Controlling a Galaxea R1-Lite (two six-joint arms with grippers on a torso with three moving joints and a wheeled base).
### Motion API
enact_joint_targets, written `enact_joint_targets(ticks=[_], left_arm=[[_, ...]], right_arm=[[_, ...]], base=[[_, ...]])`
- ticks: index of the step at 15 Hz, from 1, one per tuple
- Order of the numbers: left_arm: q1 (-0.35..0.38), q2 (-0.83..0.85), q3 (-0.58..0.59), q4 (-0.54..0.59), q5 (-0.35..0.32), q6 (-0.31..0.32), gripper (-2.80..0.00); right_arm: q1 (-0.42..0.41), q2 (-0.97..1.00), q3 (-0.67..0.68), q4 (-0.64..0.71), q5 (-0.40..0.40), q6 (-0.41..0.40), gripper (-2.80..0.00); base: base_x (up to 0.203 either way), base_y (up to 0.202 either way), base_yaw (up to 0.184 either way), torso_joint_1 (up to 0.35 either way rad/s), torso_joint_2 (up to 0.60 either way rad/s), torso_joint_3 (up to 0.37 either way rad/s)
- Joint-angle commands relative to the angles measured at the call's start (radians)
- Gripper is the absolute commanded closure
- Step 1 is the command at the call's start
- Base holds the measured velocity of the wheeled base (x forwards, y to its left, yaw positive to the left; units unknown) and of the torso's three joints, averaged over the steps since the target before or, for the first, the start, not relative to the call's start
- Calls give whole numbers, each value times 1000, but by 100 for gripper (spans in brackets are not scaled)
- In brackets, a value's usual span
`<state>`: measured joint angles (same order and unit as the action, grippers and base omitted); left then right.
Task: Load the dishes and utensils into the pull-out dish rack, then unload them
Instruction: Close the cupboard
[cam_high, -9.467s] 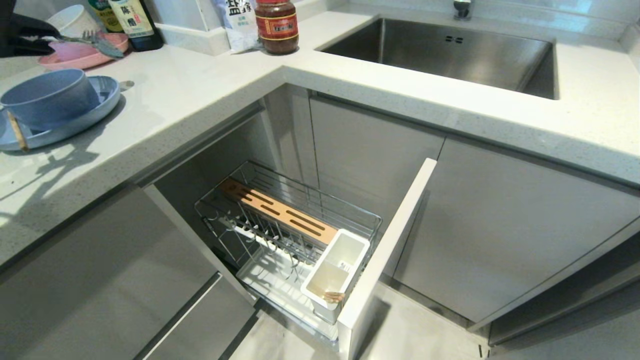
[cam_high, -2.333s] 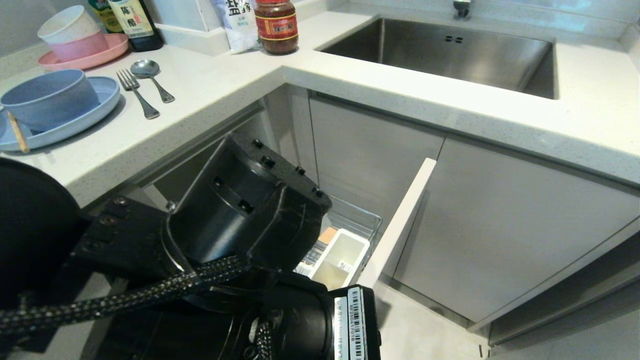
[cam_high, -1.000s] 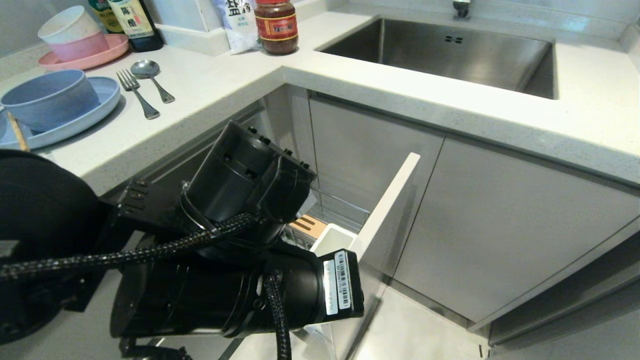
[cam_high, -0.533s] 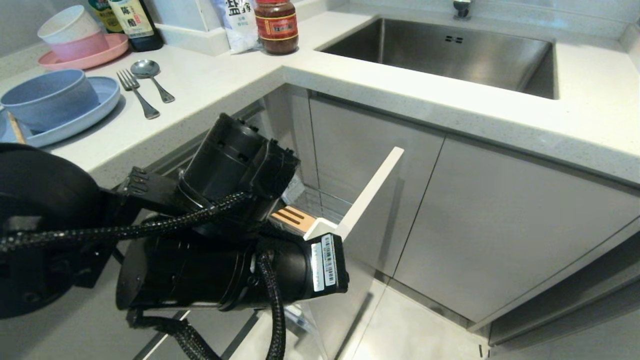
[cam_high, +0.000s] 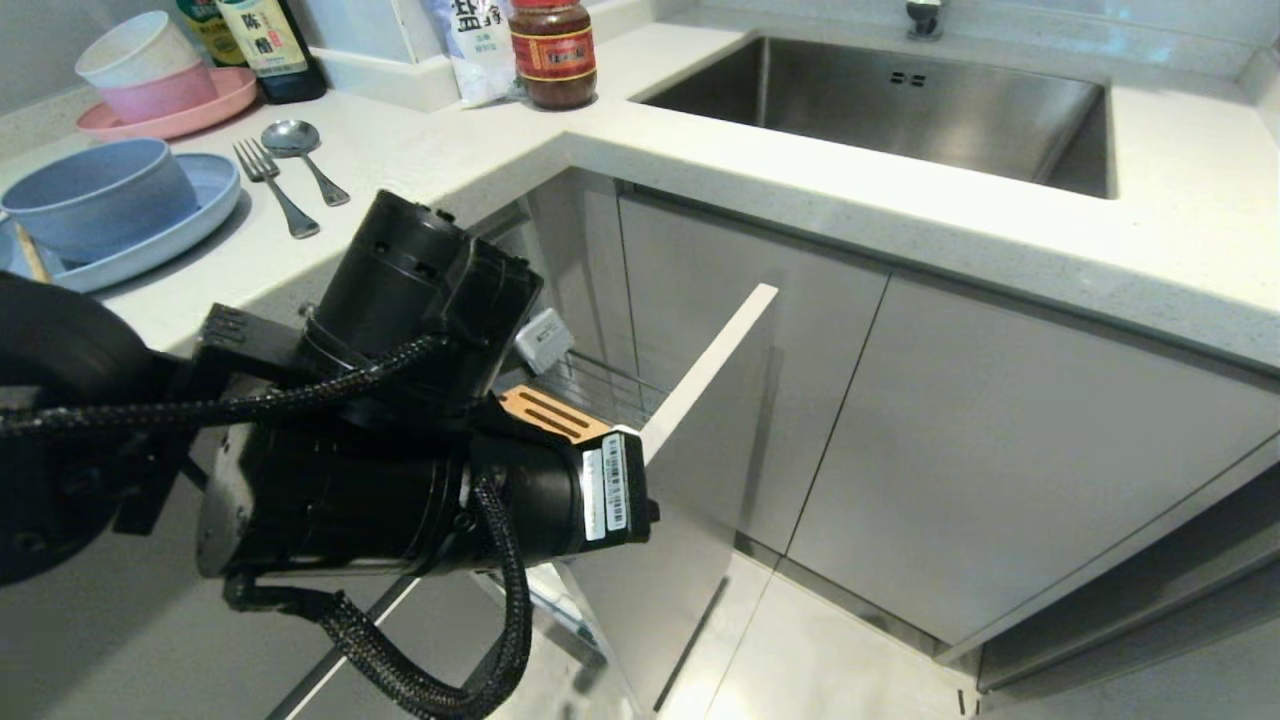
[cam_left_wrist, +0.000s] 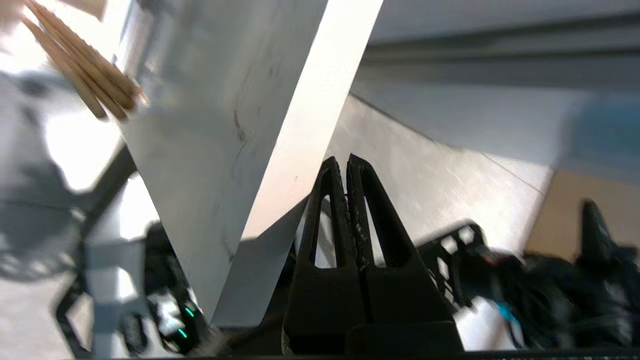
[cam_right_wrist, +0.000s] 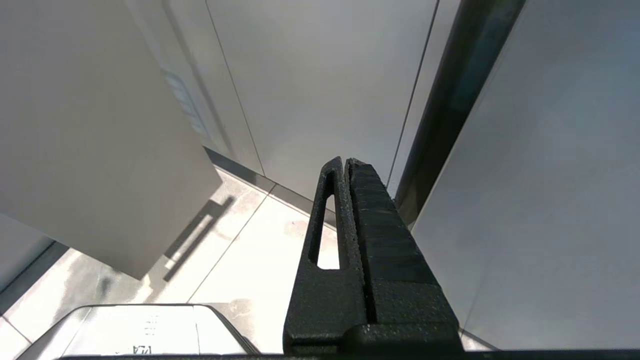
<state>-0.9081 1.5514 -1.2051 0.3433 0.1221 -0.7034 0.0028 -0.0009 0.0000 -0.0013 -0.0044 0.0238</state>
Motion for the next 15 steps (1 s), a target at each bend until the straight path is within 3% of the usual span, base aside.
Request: enact_joint_targets(ticks=[1,15], left_arm=[[29,-11,1,-18,37,18,0],[204,47,-2,-118,245,193,0]], right_arm=[[0,-4,2,0,0,0,0],[0,-4,2,0,0,-1,0]], base=[[0,0,0,0,0,0],[0,0,0,0,0,0]])
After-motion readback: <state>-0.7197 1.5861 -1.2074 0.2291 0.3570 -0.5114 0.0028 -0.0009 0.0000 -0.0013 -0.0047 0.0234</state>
